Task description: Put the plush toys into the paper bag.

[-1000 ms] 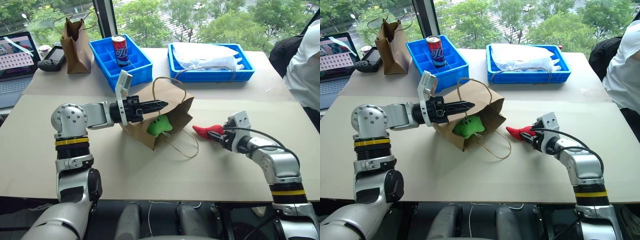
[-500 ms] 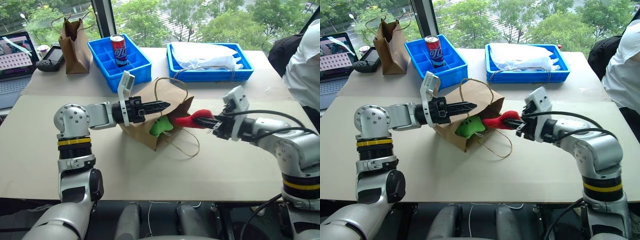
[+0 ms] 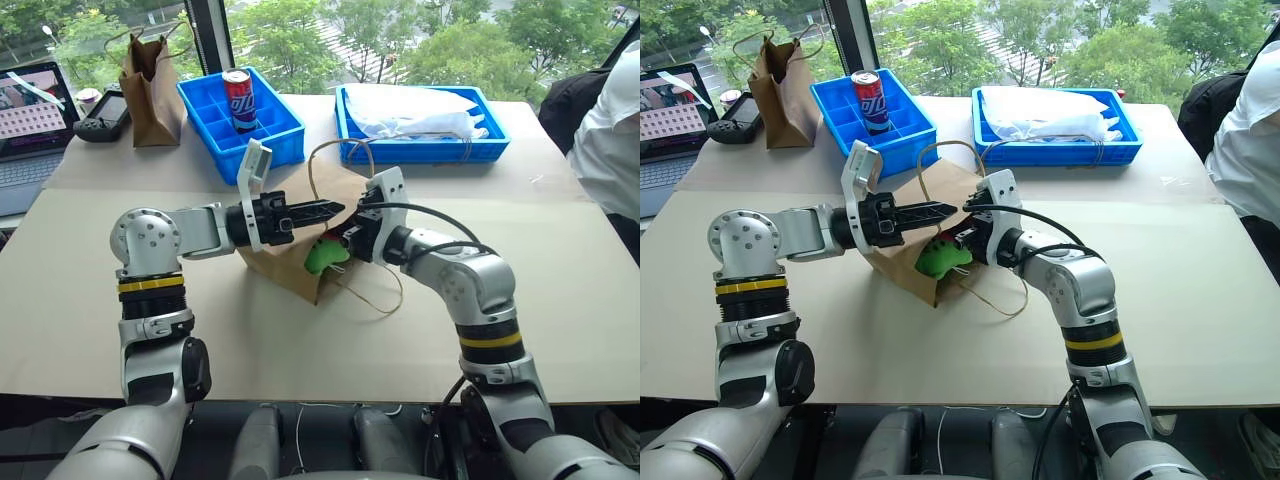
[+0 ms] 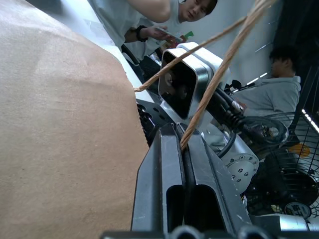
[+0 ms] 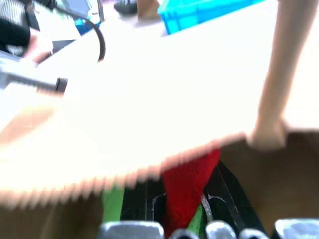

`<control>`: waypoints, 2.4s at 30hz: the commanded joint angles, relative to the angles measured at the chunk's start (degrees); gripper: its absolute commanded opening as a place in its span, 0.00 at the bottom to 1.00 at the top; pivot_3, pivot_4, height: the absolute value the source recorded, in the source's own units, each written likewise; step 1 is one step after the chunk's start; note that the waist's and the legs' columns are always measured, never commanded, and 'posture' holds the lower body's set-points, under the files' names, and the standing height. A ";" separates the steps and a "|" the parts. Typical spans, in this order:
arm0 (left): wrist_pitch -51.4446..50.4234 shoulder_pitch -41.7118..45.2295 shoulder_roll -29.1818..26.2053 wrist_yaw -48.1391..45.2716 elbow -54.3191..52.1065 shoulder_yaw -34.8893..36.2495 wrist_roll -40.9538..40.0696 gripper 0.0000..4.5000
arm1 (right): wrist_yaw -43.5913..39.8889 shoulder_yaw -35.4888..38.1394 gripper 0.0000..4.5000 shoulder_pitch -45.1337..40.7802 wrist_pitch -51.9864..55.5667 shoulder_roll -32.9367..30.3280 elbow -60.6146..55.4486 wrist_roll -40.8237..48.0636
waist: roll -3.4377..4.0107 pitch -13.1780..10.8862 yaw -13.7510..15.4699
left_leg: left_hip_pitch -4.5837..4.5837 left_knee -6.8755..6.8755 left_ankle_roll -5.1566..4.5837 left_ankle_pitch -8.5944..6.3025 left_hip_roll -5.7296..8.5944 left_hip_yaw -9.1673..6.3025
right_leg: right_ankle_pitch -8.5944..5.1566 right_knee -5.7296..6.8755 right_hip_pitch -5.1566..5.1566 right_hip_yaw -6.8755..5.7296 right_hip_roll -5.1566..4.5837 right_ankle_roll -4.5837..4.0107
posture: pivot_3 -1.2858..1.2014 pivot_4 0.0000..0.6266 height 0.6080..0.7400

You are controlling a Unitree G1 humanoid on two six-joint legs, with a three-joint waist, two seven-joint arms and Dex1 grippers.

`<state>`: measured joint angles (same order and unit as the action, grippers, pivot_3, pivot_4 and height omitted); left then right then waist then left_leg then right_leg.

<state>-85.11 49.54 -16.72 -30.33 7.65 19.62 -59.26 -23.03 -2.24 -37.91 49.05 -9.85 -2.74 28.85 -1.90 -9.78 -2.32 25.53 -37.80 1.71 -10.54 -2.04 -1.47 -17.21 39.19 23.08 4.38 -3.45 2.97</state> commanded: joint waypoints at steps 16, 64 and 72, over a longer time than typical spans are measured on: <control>0.32 1.38 0.28 2.30 -1.90 0.99 -3.58 0.00 | 5.03 7.92 0.81 4.96 -0.16 9.63 -1.87 6.91 | 0.03 -0.01 0.06 | 0.00 0.00 0.03 0.02 -0.01 -0.06 | 0.01 0.08 0.01 -0.15 -0.02 -0.01 | 0.52 0.24 0.68; 2.44 1.99 -0.03 3.81 -1.48 0.51 -3.97 0.00 | 27.12 24.70 0.32 24.84 3.87 7.99 -14.68 44.26 | 0.05 -0.03 -0.01 | 0.06 0.03 -0.09 0.09 -0.05 -0.01 | 0.04 -0.13 -0.02 -0.15 0.02 -0.10 | 0.52 0.24 0.68; 12.38 6.48 -6.45 -5.08 7.15 -3.36 3.07 0.00 | 26.83 24.36 0.00 12.78 -0.19 2.68 -20.90 54.71 | 0.15 -0.09 -0.19 | 0.05 0.04 -0.09 0.10 -0.06 -0.01 | 0.05 -0.09 0.02 -0.16 0.05 -0.12 | 0.52 0.24 0.68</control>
<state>-76.14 53.80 -22.26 -32.27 13.51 17.16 -57.78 4.04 22.80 -22.21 50.54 -6.08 -20.41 80.21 -1.75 -9.87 -2.51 25.59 -37.76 1.62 -10.45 -2.10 -1.50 -17.15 39.09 23.09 4.20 -3.40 2.86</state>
